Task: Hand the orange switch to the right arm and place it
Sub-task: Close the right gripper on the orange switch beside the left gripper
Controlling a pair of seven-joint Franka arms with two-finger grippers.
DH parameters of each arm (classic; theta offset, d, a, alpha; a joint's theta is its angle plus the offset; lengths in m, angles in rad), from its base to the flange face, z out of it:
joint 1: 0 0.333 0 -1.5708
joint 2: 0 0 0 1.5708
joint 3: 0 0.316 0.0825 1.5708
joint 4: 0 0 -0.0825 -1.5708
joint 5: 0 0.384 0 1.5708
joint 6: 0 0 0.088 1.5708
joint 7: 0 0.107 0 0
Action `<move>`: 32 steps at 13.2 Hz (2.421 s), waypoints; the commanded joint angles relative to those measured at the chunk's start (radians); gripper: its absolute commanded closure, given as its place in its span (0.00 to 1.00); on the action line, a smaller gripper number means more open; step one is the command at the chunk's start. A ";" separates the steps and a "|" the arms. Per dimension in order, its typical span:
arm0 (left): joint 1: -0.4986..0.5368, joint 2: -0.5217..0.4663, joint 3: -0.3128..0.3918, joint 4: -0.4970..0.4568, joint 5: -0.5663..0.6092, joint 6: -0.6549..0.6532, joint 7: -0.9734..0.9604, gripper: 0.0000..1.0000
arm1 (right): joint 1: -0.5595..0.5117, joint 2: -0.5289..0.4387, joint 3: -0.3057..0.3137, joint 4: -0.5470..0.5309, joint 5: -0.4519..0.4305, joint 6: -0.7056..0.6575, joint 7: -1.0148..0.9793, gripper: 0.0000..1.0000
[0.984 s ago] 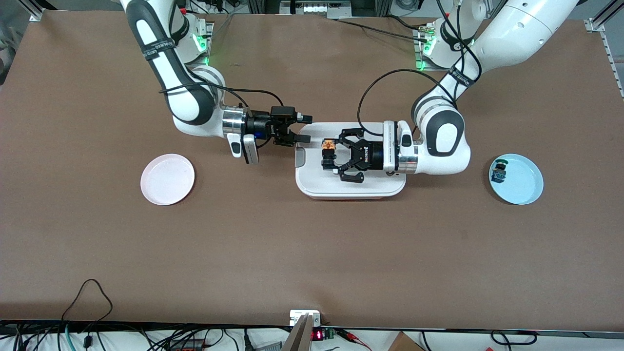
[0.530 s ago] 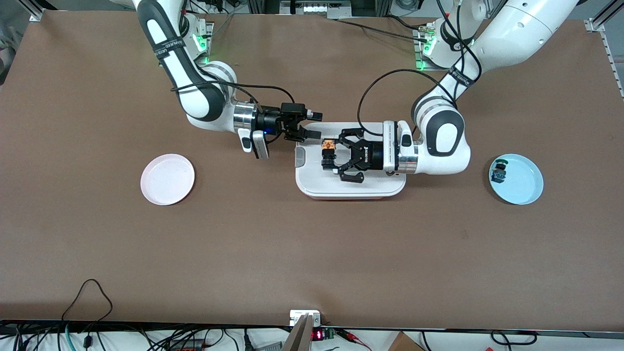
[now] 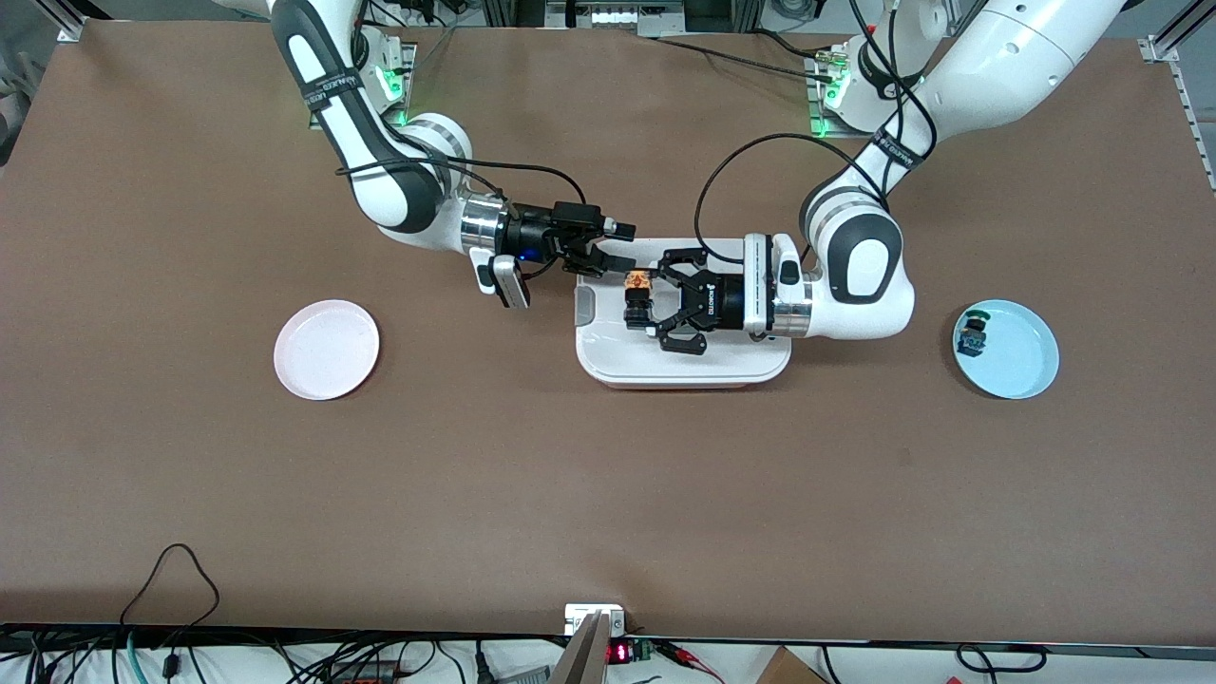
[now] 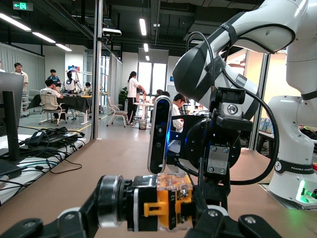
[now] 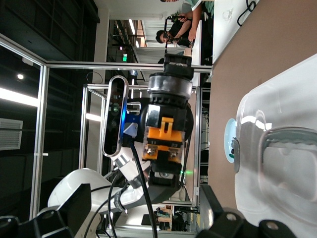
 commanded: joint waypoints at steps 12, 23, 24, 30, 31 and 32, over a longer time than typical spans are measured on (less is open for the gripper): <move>-0.005 -0.006 -0.003 0.010 -0.041 0.003 0.027 1.00 | 0.030 0.066 -0.007 0.107 0.031 0.068 0.015 0.23; -0.016 -0.012 -0.003 0.015 -0.081 0.003 0.023 1.00 | 0.006 0.065 -0.013 0.113 0.017 0.058 0.053 0.37; -0.016 -0.012 -0.003 0.011 -0.080 0.002 0.023 1.00 | 0.001 0.066 -0.013 0.113 0.017 0.058 0.056 0.37; -0.014 -0.012 -0.014 0.015 -0.081 0.003 0.021 1.00 | -0.016 0.065 -0.018 0.138 -0.019 0.056 0.122 0.37; -0.014 -0.012 -0.014 0.015 -0.081 0.005 0.021 1.00 | -0.025 0.063 -0.018 0.145 -0.045 0.058 0.139 0.37; -0.014 -0.012 -0.016 0.015 -0.081 0.003 0.020 1.00 | -0.031 0.063 -0.018 0.148 -0.049 0.056 0.149 0.37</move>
